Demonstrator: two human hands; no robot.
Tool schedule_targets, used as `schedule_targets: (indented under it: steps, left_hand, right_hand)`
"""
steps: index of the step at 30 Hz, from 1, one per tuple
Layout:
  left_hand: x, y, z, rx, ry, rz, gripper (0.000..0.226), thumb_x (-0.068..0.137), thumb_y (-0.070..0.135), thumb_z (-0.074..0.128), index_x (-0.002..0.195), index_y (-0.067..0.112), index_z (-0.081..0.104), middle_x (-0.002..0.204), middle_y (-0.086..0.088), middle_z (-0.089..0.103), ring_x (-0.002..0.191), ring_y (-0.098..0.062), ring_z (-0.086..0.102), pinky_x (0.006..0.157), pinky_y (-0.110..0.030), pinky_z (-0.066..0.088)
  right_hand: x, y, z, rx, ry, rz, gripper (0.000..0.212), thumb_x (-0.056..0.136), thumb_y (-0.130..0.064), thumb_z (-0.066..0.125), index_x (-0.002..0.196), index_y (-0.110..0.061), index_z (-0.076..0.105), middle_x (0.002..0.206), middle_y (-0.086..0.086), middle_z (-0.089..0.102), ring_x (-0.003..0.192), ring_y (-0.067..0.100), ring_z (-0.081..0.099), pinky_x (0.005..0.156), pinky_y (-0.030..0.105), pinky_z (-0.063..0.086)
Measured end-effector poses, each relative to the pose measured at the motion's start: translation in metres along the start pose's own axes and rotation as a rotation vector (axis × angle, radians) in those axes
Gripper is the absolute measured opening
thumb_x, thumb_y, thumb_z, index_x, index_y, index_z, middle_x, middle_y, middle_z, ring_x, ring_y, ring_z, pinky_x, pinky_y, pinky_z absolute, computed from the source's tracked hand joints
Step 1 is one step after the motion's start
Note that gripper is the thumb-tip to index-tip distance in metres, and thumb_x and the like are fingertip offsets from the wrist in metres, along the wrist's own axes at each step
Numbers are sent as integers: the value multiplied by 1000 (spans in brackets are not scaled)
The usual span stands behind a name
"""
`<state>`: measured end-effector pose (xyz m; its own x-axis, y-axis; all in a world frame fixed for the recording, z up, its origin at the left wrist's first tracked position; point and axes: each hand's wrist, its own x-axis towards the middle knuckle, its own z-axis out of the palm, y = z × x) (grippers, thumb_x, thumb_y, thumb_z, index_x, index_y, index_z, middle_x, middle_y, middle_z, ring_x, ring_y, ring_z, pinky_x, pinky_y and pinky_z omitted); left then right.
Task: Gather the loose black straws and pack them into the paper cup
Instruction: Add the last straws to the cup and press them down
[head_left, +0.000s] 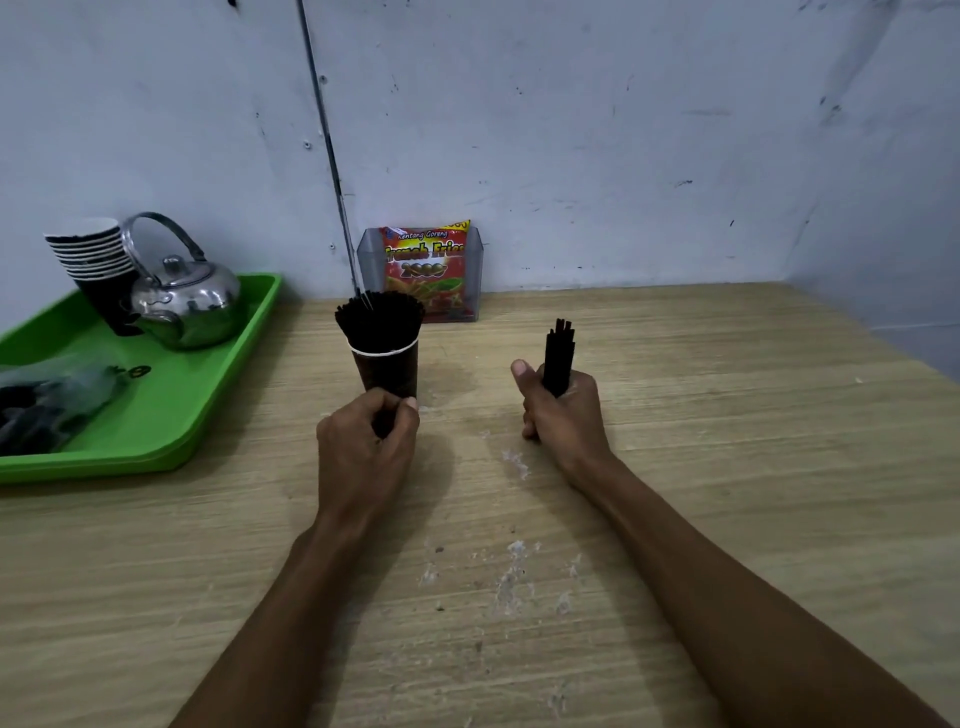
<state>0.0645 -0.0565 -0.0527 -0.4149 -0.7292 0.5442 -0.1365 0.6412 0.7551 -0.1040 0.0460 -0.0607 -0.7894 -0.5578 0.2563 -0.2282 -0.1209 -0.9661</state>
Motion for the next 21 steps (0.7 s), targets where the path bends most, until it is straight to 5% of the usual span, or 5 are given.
schedule_targets:
  steps: [3, 5, 10, 14, 21]
  left_hand:
    - [-1, 23, 1, -34, 0, 80, 8, 91, 10, 61, 91, 14, 68, 73, 9, 66, 65, -7, 63, 57, -36, 52]
    - [-1, 53, 6, -77, -79, 142, 29, 88, 7, 54, 114, 16, 64, 93, 7, 67, 80, -5, 62, 65, -28, 50]
    - [14, 114, 33, 189, -450, 452, 87, 75, 2, 43, 156, 11, 15, 163, -7, 23, 148, -18, 26, 118, -25, 23]
    - [20, 112, 48, 546, -775, 371, 85, 83, 4, 38, 157, 18, -3, 166, 2, -9, 153, -13, -7, 124, -41, 11]
    - [25, 115, 42, 549, -723, 330, 81, 81, -2, 36, 156, 20, 15, 166, 5, 11, 153, -10, 8, 123, -36, 16]
  right_hand:
    - [0, 7, -1, -24, -6, -40, 57, 93, -33, 64, 67, 13, 44, 53, 17, 45, 47, 25, 45, 50, 37, 41]
    - [1, 10, 0, -18, -4, -55, 60, 90, -39, 65, 68, 13, 42, 53, 19, 43, 48, 23, 44, 50, 38, 40]
    - [1, 9, -6, -99, -19, -114, 46, 89, -14, 63, 55, -1, 34, 49, 12, 35, 48, 8, 30, 49, 25, 28]
    - [0, 9, -9, -98, -37, -95, 33, 87, -10, 58, 65, 12, 48, 56, 25, 53, 52, 16, 40, 50, 31, 32]
    - [-3, 2, -8, -51, -75, -83, 51, 82, -39, 56, 65, 9, 48, 58, 27, 53, 50, 19, 41, 50, 32, 32]
